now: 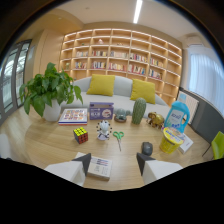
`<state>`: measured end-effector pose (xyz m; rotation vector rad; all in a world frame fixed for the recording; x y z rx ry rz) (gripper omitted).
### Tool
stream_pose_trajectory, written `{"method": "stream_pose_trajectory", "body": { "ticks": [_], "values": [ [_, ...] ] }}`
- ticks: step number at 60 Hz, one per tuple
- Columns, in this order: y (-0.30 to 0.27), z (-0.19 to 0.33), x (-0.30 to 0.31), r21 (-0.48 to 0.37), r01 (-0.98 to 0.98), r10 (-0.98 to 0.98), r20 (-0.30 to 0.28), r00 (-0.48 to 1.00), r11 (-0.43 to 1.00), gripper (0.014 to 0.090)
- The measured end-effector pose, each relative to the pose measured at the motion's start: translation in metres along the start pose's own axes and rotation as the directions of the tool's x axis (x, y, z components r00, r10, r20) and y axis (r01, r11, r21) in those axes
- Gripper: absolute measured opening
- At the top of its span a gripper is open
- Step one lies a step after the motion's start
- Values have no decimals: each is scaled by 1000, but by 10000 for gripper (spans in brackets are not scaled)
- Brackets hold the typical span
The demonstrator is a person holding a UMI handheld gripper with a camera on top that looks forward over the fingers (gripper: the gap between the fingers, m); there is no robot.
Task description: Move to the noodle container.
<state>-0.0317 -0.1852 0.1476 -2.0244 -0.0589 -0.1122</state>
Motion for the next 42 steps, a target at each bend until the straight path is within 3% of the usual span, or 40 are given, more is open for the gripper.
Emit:
{"method": "stream_pose_trajectory", "body": {
  "ticks": [17,41,42],
  "values": [
    [13,-33,41,-54,-15,15,-11,1000,998,864],
    [62,-27,191,-120,-51,32,-160,987,991,862],
    [63,-25,197,-122,-53,33,-162,986,991,902]
  ]
}}
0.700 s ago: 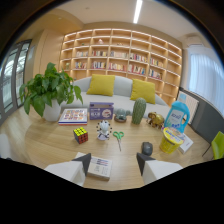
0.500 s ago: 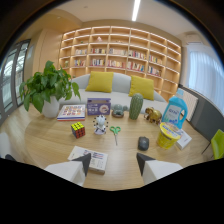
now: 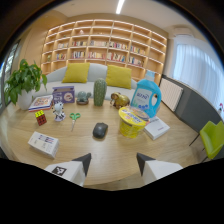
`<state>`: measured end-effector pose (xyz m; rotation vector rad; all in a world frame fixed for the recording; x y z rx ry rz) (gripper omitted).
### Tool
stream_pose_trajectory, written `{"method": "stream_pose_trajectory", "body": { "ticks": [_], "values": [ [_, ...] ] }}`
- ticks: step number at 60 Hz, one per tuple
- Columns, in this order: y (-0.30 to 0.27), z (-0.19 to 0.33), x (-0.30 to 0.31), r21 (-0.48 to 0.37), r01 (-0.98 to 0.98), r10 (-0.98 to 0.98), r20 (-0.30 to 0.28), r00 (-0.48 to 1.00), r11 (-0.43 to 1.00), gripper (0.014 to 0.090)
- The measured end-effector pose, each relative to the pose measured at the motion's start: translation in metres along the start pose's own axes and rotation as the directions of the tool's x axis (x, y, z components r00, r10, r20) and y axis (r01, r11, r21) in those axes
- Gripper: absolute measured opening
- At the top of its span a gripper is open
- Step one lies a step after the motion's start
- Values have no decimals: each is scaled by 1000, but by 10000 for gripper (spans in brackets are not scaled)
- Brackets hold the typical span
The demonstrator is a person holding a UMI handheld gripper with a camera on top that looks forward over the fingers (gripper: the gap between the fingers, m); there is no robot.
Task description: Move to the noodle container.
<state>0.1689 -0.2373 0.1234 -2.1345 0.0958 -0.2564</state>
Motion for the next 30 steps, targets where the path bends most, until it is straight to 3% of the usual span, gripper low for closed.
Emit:
{"method": "stream_pose_trajectory", "body": {
  "ticks": [1,30],
  "values": [
    [0,3,5,-2,-2,2,-3,1000,1000,865],
    [-26,123,75,-17,9,-9,6,1000,1000,864]
  ]
}}
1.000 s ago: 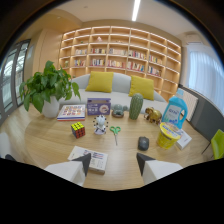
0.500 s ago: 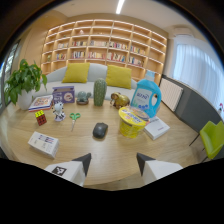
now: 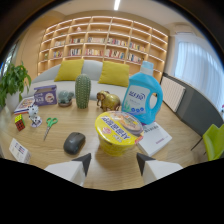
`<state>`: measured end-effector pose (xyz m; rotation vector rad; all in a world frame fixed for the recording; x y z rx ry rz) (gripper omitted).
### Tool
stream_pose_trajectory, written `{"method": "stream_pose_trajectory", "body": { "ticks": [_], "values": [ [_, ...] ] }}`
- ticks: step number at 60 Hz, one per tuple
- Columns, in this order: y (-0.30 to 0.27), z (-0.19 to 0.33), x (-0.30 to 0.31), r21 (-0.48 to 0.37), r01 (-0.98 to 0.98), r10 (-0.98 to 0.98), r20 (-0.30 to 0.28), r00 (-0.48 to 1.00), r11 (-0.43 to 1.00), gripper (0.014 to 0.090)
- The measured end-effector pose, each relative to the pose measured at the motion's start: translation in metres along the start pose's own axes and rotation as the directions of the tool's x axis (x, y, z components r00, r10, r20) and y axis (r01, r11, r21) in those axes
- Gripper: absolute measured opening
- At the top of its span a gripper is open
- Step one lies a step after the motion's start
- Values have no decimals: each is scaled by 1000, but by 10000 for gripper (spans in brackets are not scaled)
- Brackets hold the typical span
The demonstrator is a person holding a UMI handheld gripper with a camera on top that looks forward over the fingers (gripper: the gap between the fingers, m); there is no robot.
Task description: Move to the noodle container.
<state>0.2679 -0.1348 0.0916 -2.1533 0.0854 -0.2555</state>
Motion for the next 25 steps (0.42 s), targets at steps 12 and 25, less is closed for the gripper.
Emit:
{"method": "stream_pose_trajectory", "body": {
  "ticks": [12,25],
  "values": [
    [2,30,13,-13,-3,3,-16,1000,1000,864],
    [9,38,10,-28,5,-5,-9,1000,1000,864]
  ]
}}
